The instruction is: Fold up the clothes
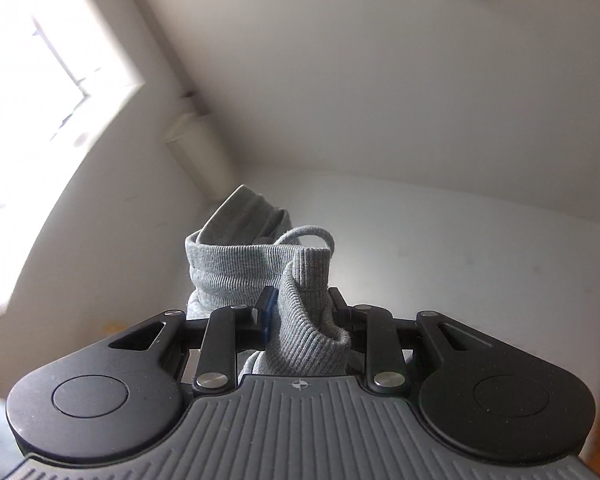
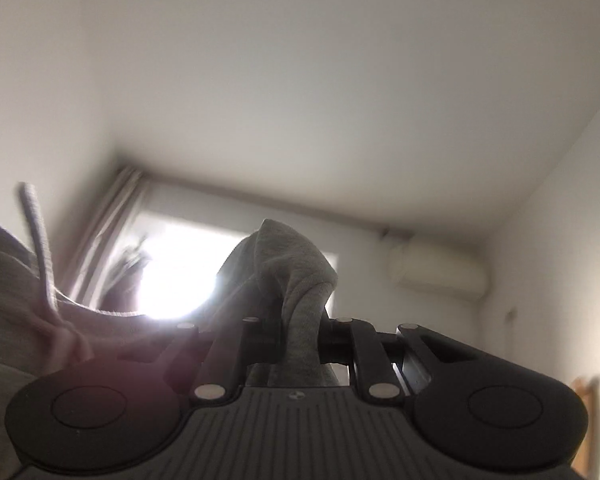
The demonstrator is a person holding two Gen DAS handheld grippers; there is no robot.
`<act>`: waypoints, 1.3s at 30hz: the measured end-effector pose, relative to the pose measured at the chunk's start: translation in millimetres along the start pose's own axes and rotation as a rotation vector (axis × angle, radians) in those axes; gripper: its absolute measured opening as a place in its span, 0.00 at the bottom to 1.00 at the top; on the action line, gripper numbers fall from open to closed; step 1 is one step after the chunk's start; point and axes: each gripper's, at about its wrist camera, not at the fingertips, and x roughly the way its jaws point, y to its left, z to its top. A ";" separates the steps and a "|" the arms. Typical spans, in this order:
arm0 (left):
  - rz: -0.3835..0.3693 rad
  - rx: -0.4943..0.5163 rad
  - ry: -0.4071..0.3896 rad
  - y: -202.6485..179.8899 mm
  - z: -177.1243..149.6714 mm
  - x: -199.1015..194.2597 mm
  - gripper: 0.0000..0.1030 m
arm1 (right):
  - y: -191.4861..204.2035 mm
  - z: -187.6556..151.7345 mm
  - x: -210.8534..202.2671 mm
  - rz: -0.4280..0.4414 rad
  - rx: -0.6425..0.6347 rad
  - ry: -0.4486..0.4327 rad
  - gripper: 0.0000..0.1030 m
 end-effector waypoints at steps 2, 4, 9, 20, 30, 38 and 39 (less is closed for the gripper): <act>0.111 -0.008 0.029 31.2 -23.4 -28.9 0.24 | 24.6 -42.9 9.0 0.072 0.041 0.087 0.14; 0.221 -0.013 0.062 63.7 -52.9 -63.3 0.24 | 52.8 -90.2 16.4 0.148 0.078 0.177 0.14; 0.461 -0.054 0.151 136.6 -128.0 -161.6 0.24 | 145.3 -184.9 10.4 0.336 0.080 0.365 0.14; 0.962 -0.204 0.230 263.5 -161.0 -309.7 0.24 | 359.3 -321.6 -21.8 0.731 -0.013 0.733 0.13; 1.214 -0.375 0.258 275.7 -205.2 -407.7 0.46 | 485.3 -448.4 -28.0 0.956 -0.148 1.090 0.25; 1.236 -0.485 0.144 261.4 -210.0 -455.3 0.57 | 441.3 -491.1 8.8 0.744 0.048 1.241 0.65; 1.233 -0.490 0.147 258.4 -210.1 -458.6 0.57 | 428.7 -489.7 16.1 0.716 0.110 1.254 0.65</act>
